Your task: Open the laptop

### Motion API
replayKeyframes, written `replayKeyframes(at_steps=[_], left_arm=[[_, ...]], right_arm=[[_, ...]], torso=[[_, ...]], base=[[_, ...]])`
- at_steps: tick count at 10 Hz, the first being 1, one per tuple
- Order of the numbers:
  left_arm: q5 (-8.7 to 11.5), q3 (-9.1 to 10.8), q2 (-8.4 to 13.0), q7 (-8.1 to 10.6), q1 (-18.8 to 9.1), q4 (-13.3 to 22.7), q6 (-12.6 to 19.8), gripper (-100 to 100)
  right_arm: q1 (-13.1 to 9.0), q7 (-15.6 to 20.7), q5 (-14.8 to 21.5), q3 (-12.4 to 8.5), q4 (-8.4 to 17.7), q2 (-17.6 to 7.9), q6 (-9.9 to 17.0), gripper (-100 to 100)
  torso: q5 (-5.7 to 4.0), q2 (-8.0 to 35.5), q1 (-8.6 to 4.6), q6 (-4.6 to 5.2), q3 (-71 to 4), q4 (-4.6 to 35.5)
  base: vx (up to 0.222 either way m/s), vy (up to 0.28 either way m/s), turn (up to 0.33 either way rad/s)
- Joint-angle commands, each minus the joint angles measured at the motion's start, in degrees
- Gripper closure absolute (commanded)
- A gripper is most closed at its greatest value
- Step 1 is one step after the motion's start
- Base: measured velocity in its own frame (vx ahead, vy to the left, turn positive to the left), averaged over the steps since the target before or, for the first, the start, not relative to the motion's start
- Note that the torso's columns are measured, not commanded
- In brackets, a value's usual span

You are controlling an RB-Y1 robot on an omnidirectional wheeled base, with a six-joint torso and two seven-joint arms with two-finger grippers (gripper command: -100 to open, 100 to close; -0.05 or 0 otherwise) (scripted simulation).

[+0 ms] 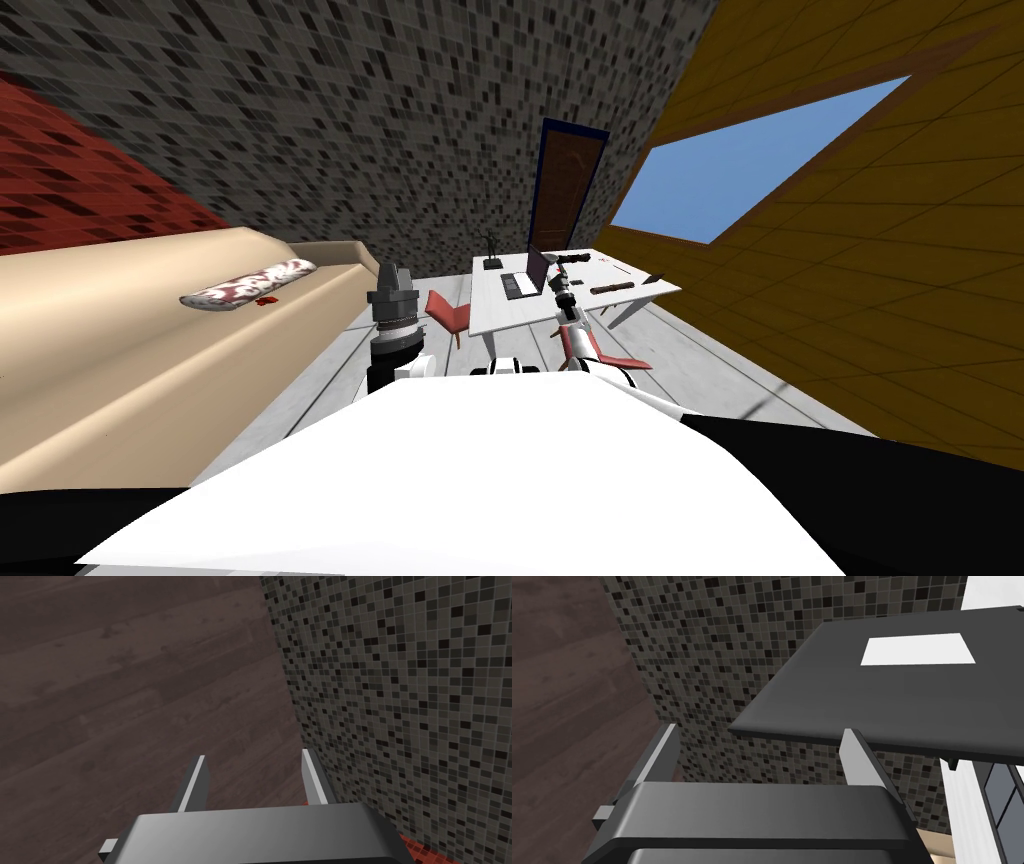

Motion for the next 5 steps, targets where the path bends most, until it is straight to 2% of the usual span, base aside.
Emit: replayKeyframes(at_steps=[1,3,5], left_arm=[[0.0,0.0,0.0,0.0,0.0,0.0,0.0,0],[0.0,0.0,0.0,0.0,0.0,0.0,0.0,0],[0.0,0.0,0.0,0.0,0.0,0.0,0.0,0]], right_arm=[[-0.71,-2.56,-1.13,-0.17,0.56,0.33,0.93,-100],[-1.29,-4.65,-2.08,-0.31,0.92,1.44,1.7,-100],[-1.71,-6.09,-2.74,-0.41,1.16,3.74,2.24,-100]], torso=[[0.01,-0.03,0.0,-0.01,-0.02,0.01],[0.01,-0.05,0.02,-0.06,-0.03,0.01],[0.01,-0.06,0.12,-0.16,-0.04,-0.03]], base=[[0.007,-0.03,0.011],[0.011,-0.037,0.012],[0.007,-0.034,0.008]])
